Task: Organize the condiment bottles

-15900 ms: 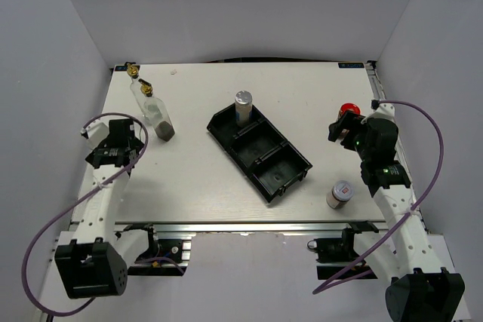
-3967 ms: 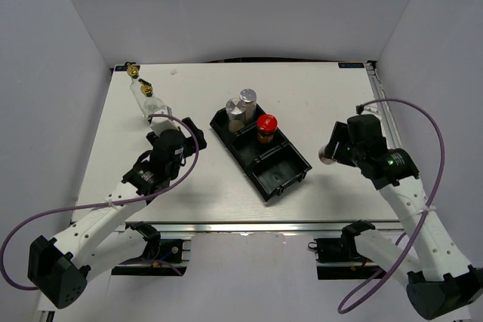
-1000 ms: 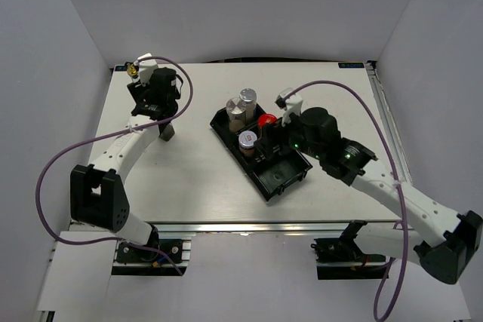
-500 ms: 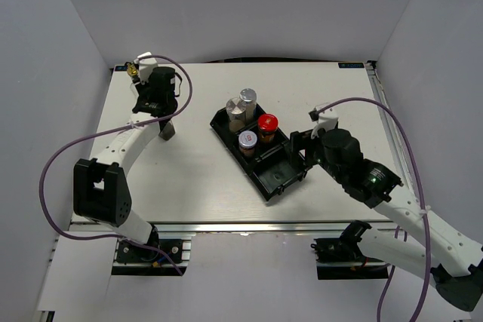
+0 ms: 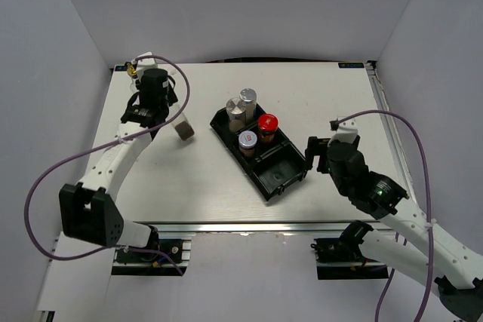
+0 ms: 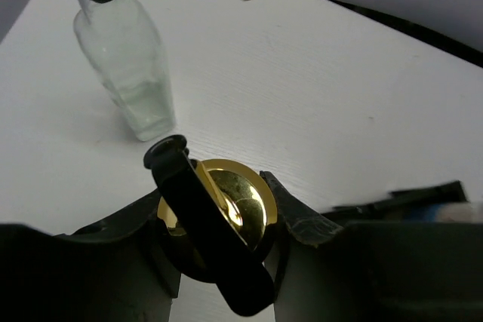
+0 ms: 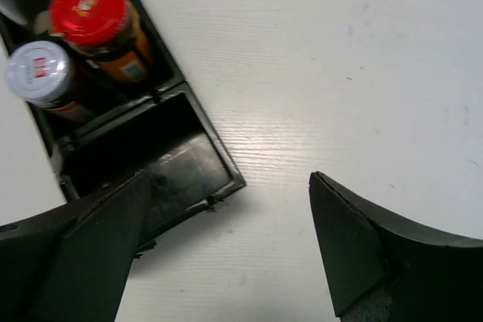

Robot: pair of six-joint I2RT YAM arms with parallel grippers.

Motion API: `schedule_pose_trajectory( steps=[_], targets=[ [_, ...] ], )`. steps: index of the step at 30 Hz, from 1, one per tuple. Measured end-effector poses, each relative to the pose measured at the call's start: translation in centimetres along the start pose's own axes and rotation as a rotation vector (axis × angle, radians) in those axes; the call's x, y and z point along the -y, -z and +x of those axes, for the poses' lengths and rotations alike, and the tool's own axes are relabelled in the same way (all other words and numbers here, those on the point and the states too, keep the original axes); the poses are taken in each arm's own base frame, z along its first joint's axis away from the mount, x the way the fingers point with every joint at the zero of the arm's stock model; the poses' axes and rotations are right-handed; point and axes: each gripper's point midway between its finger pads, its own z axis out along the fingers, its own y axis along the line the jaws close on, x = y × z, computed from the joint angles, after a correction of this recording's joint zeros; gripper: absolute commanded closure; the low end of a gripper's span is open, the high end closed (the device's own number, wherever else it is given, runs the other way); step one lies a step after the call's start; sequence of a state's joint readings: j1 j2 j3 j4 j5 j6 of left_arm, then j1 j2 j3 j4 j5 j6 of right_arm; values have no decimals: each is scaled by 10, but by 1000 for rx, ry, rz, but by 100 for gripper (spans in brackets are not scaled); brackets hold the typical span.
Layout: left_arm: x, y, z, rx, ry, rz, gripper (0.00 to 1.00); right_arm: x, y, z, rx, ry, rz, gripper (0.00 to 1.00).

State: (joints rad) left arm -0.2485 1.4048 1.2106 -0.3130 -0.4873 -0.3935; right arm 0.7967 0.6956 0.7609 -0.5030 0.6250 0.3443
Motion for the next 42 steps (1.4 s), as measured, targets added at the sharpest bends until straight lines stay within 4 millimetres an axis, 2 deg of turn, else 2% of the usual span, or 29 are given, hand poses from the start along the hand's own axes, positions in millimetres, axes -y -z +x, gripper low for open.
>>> schedule_pose_trajectory(
  steps=[6, 10, 16, 21, 25, 27, 32, 37, 42],
  targets=[
    [34, 61, -33, 69, 39, 199, 100, 32, 6, 4, 38, -81, 135, 11],
    [73, 100, -48, 104, 28, 350, 100, 42, 6, 3, 48, -107, 183, 11],
    [135, 151, -53, 89, -28, 587, 100, 62, -13, 23, -47, -118, 304, 11],
    [160, 182, -58, 88, -83, 716, 100, 89, -25, 50, -126, -196, 373, 11],
    [184, 208, -60, 77, -124, 876, 100, 98, -31, 55, -142, -259, 377, 11],
    [202, 221, -57, 63, -147, 967, 100, 98, -35, 53, -140, -281, 360, 11],
    [245, 248, -29, 3, -228, 1114, 100, 94, -40, 54, -152, -296, 324, 11],
    [269, 264, 10, -48, -320, 1182, 100, 91, -41, 54, -143, -297, 297, 11],
    [288, 276, 39, -76, -384, 1234, 100, 90, -40, 55, -130, -302, 285, 11]
  ],
)
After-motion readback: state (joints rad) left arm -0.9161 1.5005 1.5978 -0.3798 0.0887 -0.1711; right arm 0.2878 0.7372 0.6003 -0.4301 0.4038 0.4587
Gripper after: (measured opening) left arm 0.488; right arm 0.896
